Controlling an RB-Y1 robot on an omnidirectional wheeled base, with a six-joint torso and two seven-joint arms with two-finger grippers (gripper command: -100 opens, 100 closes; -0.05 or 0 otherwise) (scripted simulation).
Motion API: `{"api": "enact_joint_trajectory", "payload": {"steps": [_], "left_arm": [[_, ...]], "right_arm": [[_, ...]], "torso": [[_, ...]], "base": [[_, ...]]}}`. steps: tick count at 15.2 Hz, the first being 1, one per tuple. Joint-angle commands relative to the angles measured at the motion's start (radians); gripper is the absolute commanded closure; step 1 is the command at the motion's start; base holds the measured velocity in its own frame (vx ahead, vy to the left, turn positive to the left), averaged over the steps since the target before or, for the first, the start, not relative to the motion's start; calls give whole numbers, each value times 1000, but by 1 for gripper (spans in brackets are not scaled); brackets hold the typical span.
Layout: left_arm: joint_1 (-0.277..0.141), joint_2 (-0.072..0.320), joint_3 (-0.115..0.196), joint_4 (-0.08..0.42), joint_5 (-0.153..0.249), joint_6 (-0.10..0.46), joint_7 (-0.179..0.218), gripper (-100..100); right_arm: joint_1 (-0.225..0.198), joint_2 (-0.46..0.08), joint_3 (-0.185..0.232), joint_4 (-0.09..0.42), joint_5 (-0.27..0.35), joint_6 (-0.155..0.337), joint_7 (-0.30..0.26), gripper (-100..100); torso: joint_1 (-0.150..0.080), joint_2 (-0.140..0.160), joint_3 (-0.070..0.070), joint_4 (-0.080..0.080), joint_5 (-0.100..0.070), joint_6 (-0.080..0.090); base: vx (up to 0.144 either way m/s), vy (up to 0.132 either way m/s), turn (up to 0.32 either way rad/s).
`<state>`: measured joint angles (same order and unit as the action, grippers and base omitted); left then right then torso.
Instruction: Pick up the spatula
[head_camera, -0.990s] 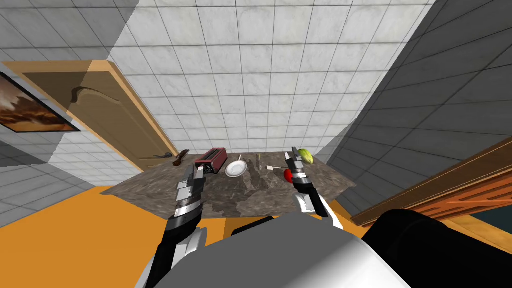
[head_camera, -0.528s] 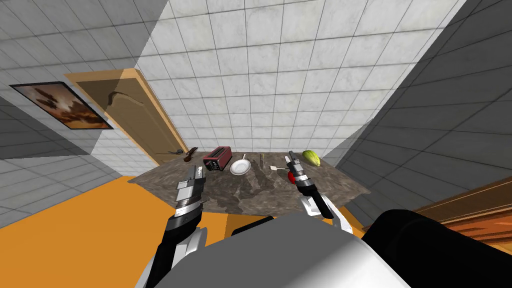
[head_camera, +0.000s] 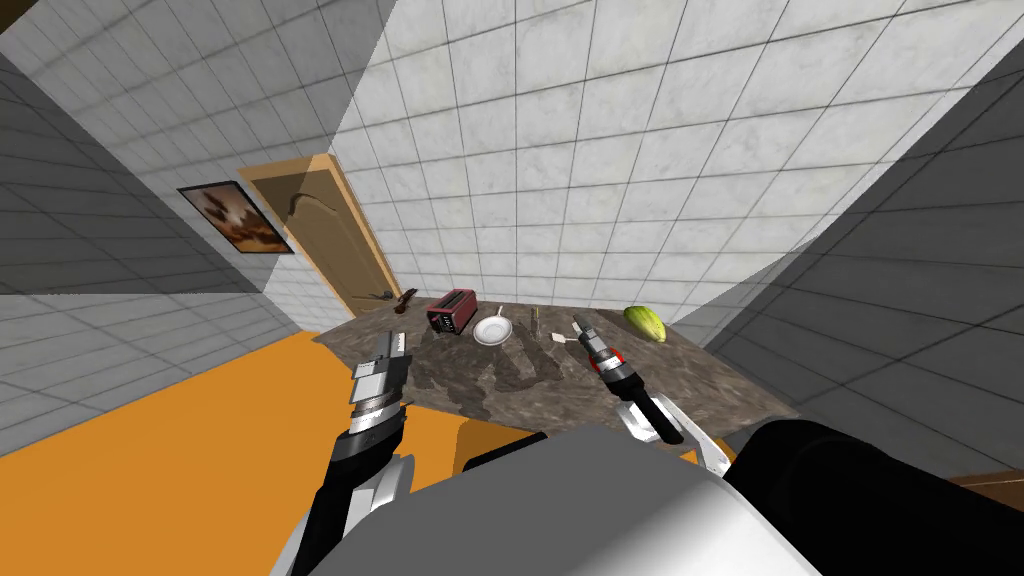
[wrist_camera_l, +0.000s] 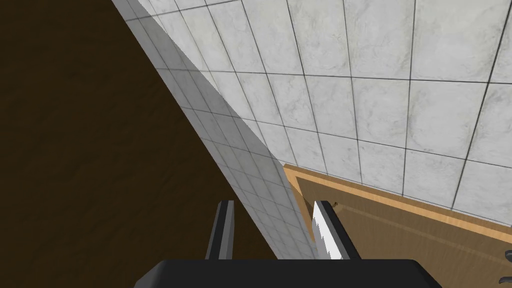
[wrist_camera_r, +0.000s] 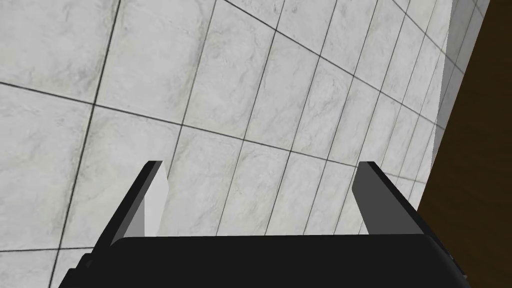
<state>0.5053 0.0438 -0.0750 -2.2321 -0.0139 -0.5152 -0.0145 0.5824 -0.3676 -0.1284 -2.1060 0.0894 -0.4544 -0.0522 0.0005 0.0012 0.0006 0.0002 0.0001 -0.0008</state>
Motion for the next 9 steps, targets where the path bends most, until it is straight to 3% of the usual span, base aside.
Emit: {"api": "enact_joint_trajectory", "payload": {"steps": [1,2,7,9], "left_arm": [[0,0,0,0,0,0,0,0],[0,0,0,0,0,0,0,0],[0,0,0,0,0,0,0,0],[0,0,0,0,0,0,0,0]], "right_arm": [[19,-50,-12,18,18,-6,-5,-100],[19,-53,-12,18,18,-6,-5,-100],[82,-173,-38,106,99,-30,-13,-100],[82,-198,-38,106,99,-30,-13,-100]], "torso": [[0,0,0,0,0,0],[0,0,0,0,0,0],[0,0,0,0,0,0],[0,0,0,0,0,0]], "base": [[-15,16,209],[-10,7,38],[-13,17,228],[-12,12,148]]}}
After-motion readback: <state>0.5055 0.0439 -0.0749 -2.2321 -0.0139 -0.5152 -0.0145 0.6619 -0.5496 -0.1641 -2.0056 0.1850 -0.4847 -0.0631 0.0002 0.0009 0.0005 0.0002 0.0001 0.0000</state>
